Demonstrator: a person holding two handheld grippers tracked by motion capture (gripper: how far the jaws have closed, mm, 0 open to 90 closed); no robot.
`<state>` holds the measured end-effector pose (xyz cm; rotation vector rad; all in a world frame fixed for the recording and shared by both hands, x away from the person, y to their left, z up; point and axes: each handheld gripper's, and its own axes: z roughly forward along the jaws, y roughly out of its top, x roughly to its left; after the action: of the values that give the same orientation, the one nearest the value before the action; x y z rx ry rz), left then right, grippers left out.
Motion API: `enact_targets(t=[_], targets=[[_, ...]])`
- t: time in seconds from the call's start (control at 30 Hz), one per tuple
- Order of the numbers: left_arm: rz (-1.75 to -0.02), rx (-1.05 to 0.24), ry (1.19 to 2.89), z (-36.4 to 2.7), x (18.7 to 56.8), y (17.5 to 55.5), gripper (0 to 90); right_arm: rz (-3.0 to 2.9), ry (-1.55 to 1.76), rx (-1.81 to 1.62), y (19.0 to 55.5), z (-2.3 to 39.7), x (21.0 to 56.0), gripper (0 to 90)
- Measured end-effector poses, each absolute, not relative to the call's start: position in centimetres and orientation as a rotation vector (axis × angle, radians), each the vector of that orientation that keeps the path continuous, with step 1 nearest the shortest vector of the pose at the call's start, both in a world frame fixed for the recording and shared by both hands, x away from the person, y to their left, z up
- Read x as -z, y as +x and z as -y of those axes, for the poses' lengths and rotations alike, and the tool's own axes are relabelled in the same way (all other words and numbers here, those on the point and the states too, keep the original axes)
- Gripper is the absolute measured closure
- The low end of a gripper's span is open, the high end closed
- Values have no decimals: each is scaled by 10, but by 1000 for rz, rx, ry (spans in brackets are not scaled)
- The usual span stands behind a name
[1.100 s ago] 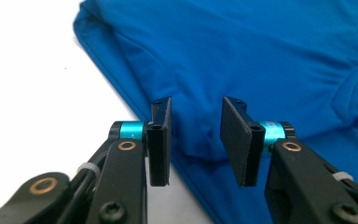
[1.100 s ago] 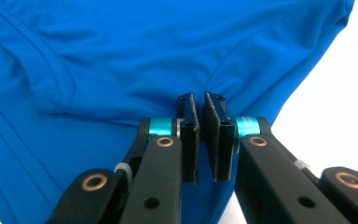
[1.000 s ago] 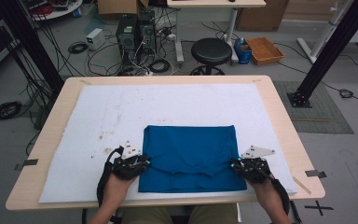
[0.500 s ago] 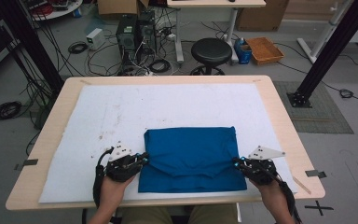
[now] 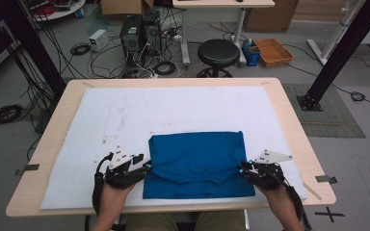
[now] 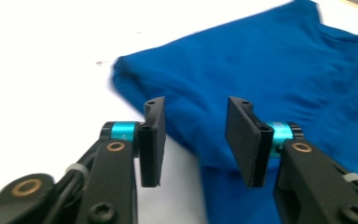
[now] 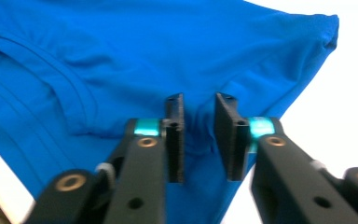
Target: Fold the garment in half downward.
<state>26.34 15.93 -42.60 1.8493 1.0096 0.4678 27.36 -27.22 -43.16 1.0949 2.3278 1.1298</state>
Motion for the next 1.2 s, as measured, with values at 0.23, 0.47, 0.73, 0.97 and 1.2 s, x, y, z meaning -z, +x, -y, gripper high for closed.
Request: enact_targets(t=[0.23,0.47,0.73,0.97,1.2], targets=[[-1027,-486,1950,-146,440,266,742,-2386,1056,-1043,274,265,439,840],[-961,-563,1936,-143,436,264,837,-2388,1018,-1047,273,264,437,863],[-1034,-529,1907,-149,439,268,648,-2388,1026,-1043,274,264,438,863],[-965,-576,1961,-141,439,265,824,-2391,1038,-1044,275,263,438,861],[-934,-592,1928,-143,434,265,756,-2394,1033,-1045,275,263,439,861]])
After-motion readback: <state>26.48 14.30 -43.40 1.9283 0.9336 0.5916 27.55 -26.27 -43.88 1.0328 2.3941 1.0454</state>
